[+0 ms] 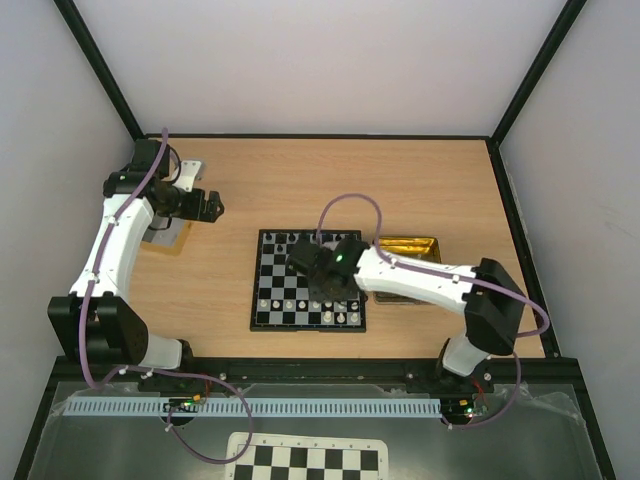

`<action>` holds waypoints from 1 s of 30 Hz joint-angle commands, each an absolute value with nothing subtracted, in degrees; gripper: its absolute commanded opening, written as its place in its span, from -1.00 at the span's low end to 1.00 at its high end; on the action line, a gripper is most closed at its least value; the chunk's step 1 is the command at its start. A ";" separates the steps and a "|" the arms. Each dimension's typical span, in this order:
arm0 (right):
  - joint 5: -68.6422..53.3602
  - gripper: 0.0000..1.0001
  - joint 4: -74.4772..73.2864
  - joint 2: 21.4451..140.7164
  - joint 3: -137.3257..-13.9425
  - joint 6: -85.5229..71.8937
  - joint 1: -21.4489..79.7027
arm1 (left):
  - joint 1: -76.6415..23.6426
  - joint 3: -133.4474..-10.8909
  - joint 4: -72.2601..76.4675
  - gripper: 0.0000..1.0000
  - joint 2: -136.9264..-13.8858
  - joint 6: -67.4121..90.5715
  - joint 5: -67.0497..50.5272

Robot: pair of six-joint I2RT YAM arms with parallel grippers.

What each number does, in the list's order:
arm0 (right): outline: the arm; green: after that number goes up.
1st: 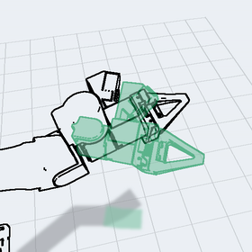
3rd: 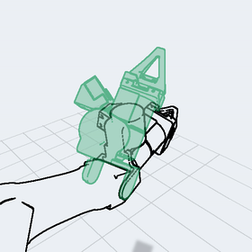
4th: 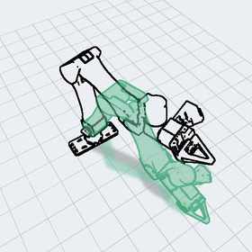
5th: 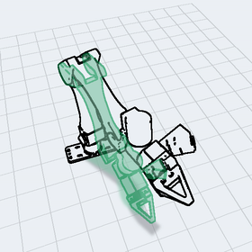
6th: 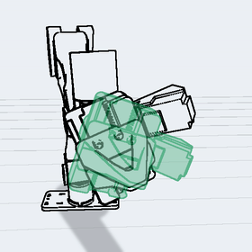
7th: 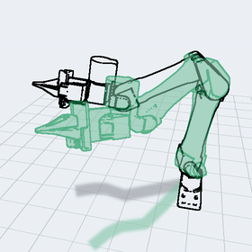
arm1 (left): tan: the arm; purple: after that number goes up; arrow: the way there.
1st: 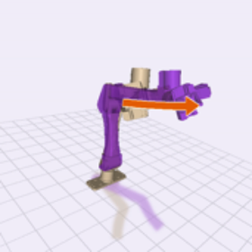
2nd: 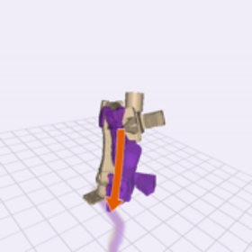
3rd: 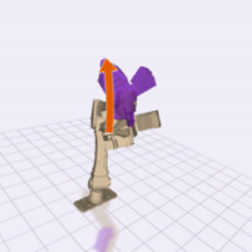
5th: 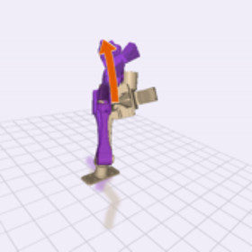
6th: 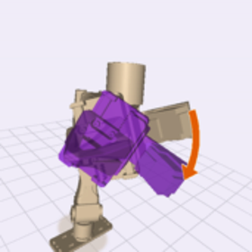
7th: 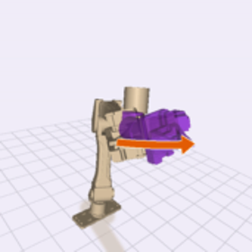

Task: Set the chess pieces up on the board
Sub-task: Place the chess piece on the chessboard, then pick up the chess piece from the storage box.

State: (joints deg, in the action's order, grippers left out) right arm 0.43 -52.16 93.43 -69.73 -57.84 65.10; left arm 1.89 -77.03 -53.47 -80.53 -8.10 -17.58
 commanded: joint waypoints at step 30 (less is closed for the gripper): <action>-0.90 -0.43 -45.70 91.06 -63.11 -35.19 13.44 | 1.85 -77.74 -54.94 0.98 -80.21 -8.04 -18.10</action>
